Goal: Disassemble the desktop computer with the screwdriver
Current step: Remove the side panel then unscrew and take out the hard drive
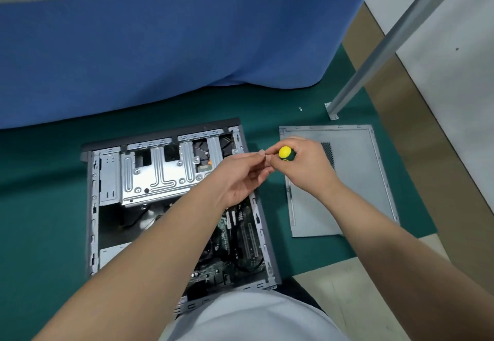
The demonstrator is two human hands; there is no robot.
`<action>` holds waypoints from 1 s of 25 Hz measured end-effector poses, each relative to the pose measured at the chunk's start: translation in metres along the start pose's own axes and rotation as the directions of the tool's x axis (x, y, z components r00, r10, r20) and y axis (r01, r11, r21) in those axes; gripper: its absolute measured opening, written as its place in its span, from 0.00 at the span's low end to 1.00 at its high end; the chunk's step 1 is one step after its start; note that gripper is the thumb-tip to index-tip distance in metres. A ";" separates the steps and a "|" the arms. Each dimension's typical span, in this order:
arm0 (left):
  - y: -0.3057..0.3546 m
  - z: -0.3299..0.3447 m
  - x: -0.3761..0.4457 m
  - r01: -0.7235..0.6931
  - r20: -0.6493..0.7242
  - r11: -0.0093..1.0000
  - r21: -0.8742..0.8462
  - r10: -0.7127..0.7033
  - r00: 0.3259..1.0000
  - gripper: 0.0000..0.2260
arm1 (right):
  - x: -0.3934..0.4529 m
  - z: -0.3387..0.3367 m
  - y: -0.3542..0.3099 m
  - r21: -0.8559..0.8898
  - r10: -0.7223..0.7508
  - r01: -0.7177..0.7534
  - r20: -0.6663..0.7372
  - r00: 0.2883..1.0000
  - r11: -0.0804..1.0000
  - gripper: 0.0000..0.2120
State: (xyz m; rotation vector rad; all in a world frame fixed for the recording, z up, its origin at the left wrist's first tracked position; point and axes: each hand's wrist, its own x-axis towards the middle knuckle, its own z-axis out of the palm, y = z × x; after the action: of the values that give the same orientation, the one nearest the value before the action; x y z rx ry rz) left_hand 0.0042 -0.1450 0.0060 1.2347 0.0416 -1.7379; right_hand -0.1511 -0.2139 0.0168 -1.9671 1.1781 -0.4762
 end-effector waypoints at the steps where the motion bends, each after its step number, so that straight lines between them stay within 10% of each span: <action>1: -0.002 0.008 0.005 -0.007 -0.009 1.000 0.012 0.008 1.000 0.10 | 0.002 -0.004 0.007 0.010 0.011 -0.011 -0.008 1.000 1.000 0.04; 9: -0.001 0.046 0.056 -0.199 -0.029 0.934 0.296 0.217 0.976 0.10 | 0.038 -0.024 0.054 -0.052 0.048 -0.052 -0.086 0.995 0.997 0.02; 11: 0.014 0.043 0.068 -0.330 -0.027 0.683 0.651 0.456 0.890 0.10 | 0.055 -0.033 0.068 -0.006 0.155 -0.157 -0.124 0.980 0.988 0.01; 14: 0.045 0.025 0.087 -0.219 0.153 -0.005 0.976 0.729 0.668 0.08 | 0.087 -0.053 0.097 0.024 0.320 -0.320 -0.139 0.937 0.947 0.03; 16: 0.063 0.007 0.103 -0.007 0.174 -0.237 0.972 0.692 0.701 0.12 | 0.113 -0.058 0.118 0.003 0.402 -0.405 -0.136 0.905 0.914 0.04; 19: 0.066 -0.008 0.120 0.216 -0.015 -0.290 0.932 0.567 0.824 0.19 | 0.152 -0.055 0.147 -0.053 0.510 -0.521 -0.143 0.848 0.852 0.07; 25: 0.050 -0.022 0.130 0.167 0.114 -0.283 0.945 0.758 0.642 0.15 | 0.224 -0.037 0.180 -0.204 0.608 -0.617 -0.110 0.786 0.760 0.11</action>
State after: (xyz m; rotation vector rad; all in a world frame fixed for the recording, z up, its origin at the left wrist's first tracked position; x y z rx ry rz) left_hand 0.0528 -0.2475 -0.0775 2.5485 -1.5674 -0.2478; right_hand -0.1656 -0.4711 -0.1156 -1.6120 1.8737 -0.0244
